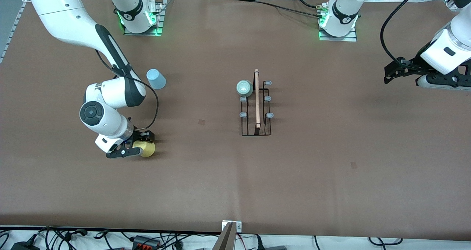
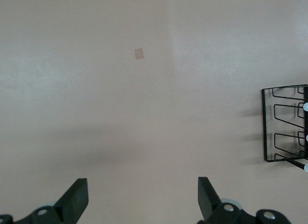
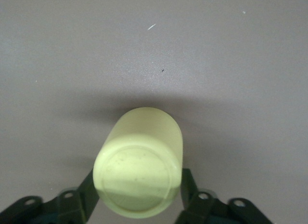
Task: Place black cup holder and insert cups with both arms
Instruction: 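Lift the yellow cup and carry it toward the holder with the right gripper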
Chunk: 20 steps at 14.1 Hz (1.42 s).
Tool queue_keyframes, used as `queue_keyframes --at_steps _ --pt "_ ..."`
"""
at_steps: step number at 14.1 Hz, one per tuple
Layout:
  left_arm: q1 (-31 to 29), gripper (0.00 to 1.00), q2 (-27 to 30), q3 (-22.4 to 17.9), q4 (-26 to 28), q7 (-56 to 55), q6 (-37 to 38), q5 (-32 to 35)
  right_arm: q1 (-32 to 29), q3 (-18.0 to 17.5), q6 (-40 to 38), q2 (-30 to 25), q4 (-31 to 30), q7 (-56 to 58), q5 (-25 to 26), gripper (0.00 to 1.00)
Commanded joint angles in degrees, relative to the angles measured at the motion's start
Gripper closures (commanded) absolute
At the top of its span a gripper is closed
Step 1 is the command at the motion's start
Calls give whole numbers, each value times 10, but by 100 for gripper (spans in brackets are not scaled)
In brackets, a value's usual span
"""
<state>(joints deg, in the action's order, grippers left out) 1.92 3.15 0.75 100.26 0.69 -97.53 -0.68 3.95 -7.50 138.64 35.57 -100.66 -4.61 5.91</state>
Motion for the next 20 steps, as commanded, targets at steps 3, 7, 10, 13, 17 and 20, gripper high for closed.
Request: queue_keyframes --at_steps 3,7,10,13,17,20 --pt "4 0 0 -5 -2 8 -2 -8 -4 5 8 -6 -4 21 3 49" --pt "4 0 1 -5 -2 8 -2 -8 18 5 -35 -68 -1 8 -5 67" --pt "4 0 1 -5 -2 8 -2 -8 71 5 -131 -139 30 -82 -13 68" --pt "4 0 1 -5 -2 8 -2 -8 147 3 -159 -162 59 -221 -55 68" --pt "4 0 0 -5 -2 8 -2 -8 270 3 -156 -119 113 -411 -35 68" --pt "4 0 1 -5 -2 8 -2 -8 319 4 -151 -82 137 -478 -3 68"
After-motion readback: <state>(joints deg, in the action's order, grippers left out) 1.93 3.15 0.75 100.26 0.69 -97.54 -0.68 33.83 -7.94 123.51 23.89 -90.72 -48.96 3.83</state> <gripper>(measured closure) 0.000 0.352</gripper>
